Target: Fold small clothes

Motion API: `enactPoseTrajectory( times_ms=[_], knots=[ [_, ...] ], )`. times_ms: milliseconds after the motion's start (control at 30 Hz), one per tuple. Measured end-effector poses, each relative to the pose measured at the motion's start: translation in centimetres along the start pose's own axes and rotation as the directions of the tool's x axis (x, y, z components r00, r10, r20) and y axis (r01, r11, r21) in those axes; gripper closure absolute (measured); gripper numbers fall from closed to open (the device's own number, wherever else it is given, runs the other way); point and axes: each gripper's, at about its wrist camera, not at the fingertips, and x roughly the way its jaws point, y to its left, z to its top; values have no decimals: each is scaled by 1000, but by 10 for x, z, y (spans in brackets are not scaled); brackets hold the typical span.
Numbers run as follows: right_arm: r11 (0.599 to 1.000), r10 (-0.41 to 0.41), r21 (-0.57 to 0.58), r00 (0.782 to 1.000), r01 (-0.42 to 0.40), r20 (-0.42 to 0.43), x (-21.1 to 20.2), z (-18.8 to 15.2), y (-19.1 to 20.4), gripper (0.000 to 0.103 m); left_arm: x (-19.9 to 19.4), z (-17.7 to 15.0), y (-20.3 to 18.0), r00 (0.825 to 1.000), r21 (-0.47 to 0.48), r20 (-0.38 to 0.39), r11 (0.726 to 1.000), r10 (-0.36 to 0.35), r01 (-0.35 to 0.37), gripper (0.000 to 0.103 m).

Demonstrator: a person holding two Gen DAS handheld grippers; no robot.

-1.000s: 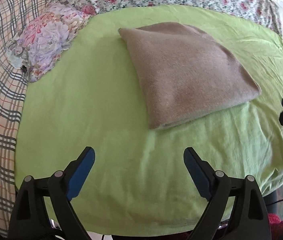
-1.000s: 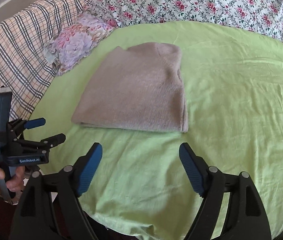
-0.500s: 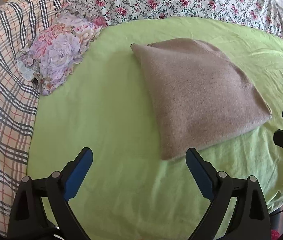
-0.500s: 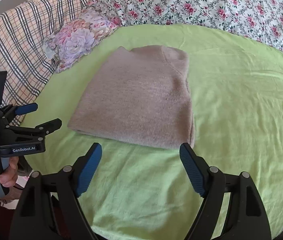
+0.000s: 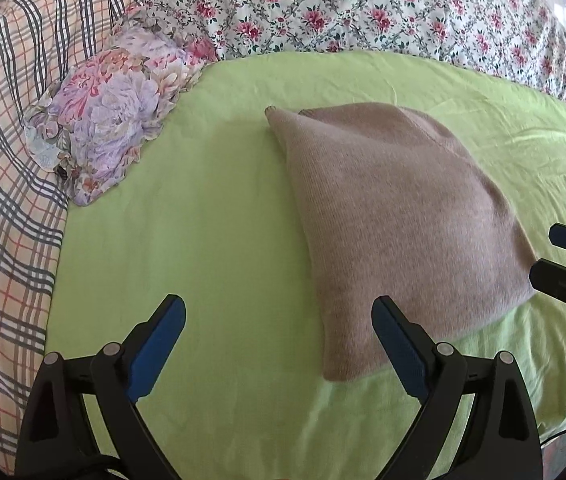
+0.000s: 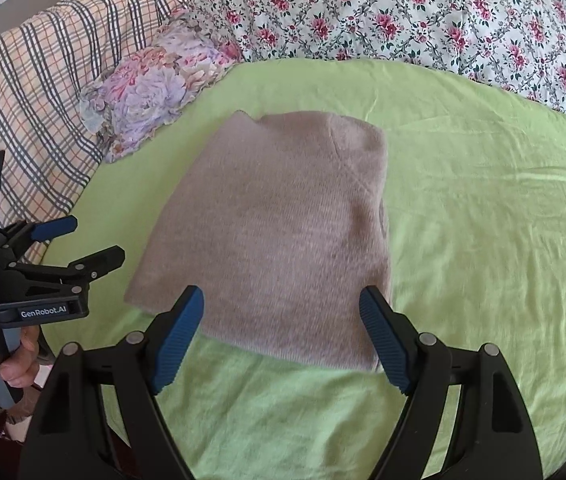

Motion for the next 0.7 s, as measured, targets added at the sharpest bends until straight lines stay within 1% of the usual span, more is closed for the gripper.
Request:
enactPoseTrajectory(
  times_ms=[100, 167, 233, 300, 400, 500, 567, 633, 700],
  knots=[
    [1000, 13, 20, 1000, -13, 4, 1, 6, -6, 23, 2, 4, 1, 1000, -4, 2, 1000, -13, 13, 8],
    [999, 36, 39, 999, -37, 11, 2, 9, -10, 23, 5, 6, 1, 999, -16, -2, 999, -45, 45, 8],
    [996, 61, 68, 998, -63, 21, 5, 15, -16, 23, 11, 11, 5, 994, -40, -17, 994, -104, 103, 8],
    [990, 86, 110, 996, -89, 30, 11, 23, -26, 23, 20, 17, 11, 984, -69, -30, 982, -176, 173, 8],
    [973, 122, 192, 992, -127, 40, 26, 35, -45, 23, 35, 28, 17, 977, -108, -40, 973, -210, 205, 8],
    [949, 142, 278, 989, -147, 38, 49, 47, -69, 34, 55, 42, 25, 958, -163, -57, 950, -280, 268, 8],
    [934, 138, 327, 990, -142, 33, 65, 53, -85, 36, 70, 52, 31, 947, -197, -60, 934, -315, 298, 8],
    [917, 141, 375, 990, -136, 13, 84, 59, -102, 38, 84, 62, 34, 942, -215, -66, 927, -329, 309, 9],
    [896, 170, 416, 985, -156, 4, 102, 65, -116, 42, 98, 72, 35, 941, -226, -73, 924, -331, 308, 10]
  ],
)
